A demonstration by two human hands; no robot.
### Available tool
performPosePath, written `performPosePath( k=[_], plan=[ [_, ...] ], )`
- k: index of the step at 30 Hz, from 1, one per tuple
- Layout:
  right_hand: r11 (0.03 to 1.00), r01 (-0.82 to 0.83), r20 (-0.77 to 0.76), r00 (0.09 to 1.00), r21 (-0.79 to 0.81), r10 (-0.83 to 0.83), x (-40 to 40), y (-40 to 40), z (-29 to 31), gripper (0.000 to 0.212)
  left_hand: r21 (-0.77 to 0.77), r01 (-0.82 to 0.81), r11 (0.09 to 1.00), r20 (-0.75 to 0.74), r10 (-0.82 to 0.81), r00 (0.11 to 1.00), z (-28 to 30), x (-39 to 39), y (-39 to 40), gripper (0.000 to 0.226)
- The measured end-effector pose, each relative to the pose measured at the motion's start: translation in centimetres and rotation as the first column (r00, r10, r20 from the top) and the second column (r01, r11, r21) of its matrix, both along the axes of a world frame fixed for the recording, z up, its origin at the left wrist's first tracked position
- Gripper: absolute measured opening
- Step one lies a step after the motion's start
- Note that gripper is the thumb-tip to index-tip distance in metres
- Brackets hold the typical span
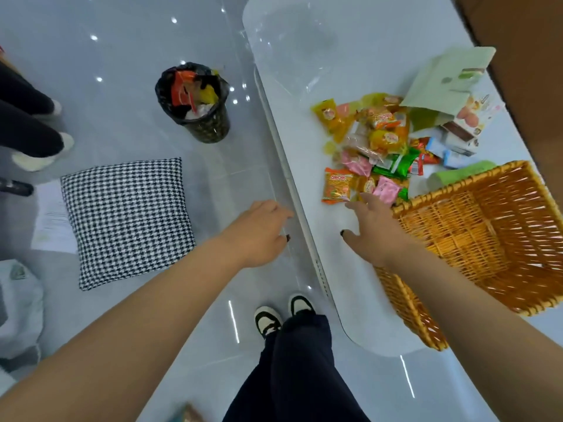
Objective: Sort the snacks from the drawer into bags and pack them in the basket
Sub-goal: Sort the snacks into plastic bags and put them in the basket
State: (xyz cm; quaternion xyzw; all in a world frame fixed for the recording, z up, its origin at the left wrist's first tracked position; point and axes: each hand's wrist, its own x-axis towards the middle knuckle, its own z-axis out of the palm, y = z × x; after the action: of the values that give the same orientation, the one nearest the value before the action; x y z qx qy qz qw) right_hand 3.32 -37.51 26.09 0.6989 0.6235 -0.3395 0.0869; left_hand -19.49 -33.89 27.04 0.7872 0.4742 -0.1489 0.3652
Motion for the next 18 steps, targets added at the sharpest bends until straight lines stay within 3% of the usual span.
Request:
performPosePath(
  k=[9,18],
  plan=[
    [0.987,0.15,-0.01,0.988,-0.053,-0.151,0.7,7.1,-3.4,0.063,-0.043,0.161,0.986,-0.002,-0.162,0.987,-3.0,2.3,12.9,0.05],
    [0.923,0.323,-0.029,0.942,-0.209,-0.336,3.1,17.2,-5.6,0.066,-0.127,0.317,0.94,-0.057,-0.326,0.943,-5.9,6.9,27.3,0.05]
  ],
)
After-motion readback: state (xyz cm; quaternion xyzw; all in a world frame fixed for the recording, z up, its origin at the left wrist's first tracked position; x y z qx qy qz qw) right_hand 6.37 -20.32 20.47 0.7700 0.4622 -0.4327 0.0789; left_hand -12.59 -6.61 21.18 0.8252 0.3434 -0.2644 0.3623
